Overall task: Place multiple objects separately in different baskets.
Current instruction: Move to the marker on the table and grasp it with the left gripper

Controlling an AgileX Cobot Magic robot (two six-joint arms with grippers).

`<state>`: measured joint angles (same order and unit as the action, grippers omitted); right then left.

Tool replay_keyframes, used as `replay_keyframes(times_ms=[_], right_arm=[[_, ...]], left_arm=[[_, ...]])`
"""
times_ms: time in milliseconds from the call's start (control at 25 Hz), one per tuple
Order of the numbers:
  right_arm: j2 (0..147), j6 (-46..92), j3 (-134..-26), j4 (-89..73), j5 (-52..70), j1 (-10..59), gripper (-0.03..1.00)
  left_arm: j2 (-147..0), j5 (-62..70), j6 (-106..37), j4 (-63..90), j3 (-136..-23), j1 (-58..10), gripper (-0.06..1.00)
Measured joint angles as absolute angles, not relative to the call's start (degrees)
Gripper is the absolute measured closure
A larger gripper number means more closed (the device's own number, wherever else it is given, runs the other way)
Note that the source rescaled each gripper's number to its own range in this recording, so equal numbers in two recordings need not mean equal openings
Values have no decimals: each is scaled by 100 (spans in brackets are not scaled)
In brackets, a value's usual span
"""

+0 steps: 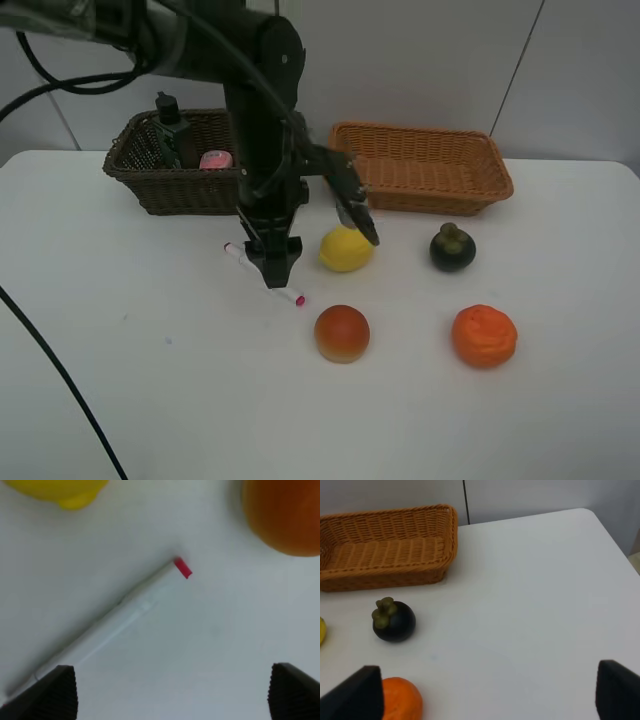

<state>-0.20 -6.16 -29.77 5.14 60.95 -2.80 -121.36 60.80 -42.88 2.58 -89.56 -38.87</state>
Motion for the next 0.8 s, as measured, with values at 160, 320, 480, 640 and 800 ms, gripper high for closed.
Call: replay_keyframes(times_ms=[160, 320, 480, 640, 800], right_arm=[[-20, -616, -2977, 514, 6095, -280, -3], [-20, -616, -2977, 514, 6095, -280, -3], [-20, -616, -2977, 514, 6095, -280, -3], [-20, -616, -2977, 514, 6095, -280, -3], [-20, -616, -2977, 514, 6095, -280, -3]], left_arm=[[-12136, 5270, -4682, 264, -8501, -3887, -5], [-12197, 4695, -5016, -53, -8338, -3887, -5], [-12413, 4328, -5053, -231, -8320, -3882, -5], [-12654, 4268, -5058, -248, -8320, -3882, -5], [-12774, 4240, -5058, -361, -8320, -3882, -5]])
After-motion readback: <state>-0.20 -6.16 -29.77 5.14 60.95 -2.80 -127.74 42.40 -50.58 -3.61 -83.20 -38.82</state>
